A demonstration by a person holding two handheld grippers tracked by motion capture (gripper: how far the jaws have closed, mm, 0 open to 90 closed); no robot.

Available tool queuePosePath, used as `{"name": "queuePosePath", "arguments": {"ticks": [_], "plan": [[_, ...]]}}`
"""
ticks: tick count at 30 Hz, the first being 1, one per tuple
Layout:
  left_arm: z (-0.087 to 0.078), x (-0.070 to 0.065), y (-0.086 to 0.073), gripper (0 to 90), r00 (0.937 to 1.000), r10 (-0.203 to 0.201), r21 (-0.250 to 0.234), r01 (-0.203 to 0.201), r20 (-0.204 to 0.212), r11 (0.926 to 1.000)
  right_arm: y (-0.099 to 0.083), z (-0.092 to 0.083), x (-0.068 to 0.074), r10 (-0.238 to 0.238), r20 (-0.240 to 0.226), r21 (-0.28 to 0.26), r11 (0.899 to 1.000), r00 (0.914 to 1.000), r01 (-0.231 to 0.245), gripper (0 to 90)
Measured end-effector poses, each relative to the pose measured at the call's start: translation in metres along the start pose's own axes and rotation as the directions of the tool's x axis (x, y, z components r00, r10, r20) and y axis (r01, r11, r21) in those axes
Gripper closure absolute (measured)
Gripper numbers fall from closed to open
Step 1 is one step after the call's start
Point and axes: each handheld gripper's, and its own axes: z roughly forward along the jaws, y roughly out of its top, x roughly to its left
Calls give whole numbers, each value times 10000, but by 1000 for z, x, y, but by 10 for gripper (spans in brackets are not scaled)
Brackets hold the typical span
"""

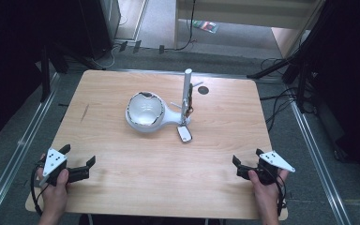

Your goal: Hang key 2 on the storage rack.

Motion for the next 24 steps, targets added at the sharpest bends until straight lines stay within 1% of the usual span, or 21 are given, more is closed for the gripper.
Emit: {"name": "queuePosePath", "arguments": {"ticks": [6, 10, 16, 18, 21, 24], "plan": [[0, 0, 0, 0, 10000, 3, 3, -3, -21, 10000, -9, -13, -5, -1, 77, 116, 9999, 10000, 0, 0], [0, 0, 0, 0, 10000, -4, 6, 4, -32, 10000, -14, -22, -8, 162, 150, 119, 9998, 9998, -164, 0], [0, 0, 0, 0, 10000, -1, 5, 1, -32, 10000, -21, -36, -16, 307, 272, 33, 9995, 9992, -308, 0], [0, 0, 0, 0, 10000, -6, 4, 6, -32, 10000, -24, -41, -19, 418, 342, 61, 9991, 9985, -420, 0], [0, 0, 0, 0, 10000, -6, 7, 6, -30, 10000, -25, -44, -22, 579, 400, 22, 9983, 9975, -580, 0], [0, 0, 0, 0, 10000, -7, 23, 7, -25, 10000, -25, -42, -23, 667, 377, 59, 9977, 9971, -670, 0]]}}
